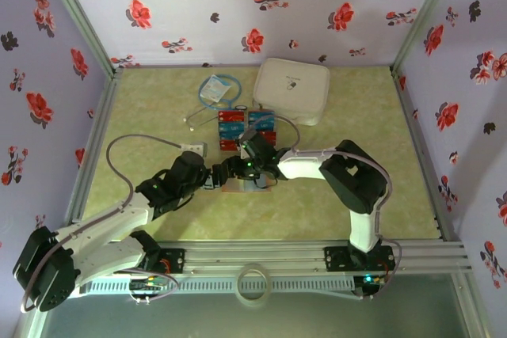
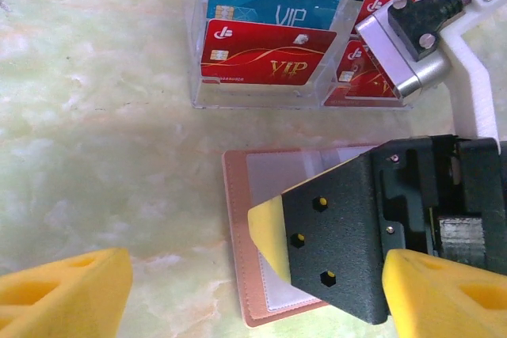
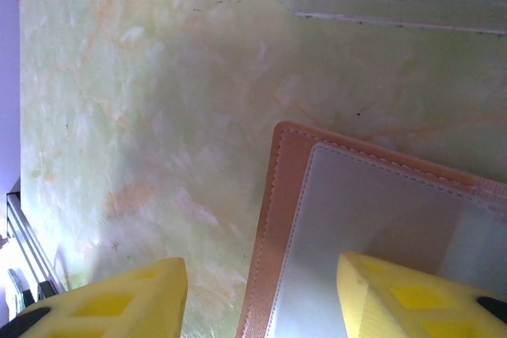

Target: Put the credit cards into the card holder

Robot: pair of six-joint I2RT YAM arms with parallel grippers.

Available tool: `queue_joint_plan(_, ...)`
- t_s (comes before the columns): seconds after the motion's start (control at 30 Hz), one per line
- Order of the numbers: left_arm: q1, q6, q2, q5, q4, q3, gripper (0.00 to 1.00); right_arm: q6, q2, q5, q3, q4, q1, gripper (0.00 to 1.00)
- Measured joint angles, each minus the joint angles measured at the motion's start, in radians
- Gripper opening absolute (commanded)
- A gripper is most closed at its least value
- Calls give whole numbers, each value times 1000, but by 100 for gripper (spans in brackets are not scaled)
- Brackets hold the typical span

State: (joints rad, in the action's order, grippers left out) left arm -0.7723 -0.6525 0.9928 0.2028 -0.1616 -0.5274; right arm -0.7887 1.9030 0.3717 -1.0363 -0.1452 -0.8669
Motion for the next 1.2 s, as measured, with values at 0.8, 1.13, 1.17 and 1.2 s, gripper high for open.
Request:
queue_joint_plan(0.8, 3, 6, 273, 27, -2, -68, 100, 170, -470, -245, 192, 310, 136, 57)
queue_joint_plan(1.13, 3, 40, 391, 46, -16, -132, 100, 209, -369, -294, 269, 336, 153, 43)
queue_joint_plan(1.17, 3, 43, 400, 48, -16, -133, 100, 214, -363, -294, 272, 334, 154, 38)
queue_joint_plan(1.2, 3, 45, 411, 49, -16, -133, 100, 219, -359, -294, 276, 332, 154, 32)
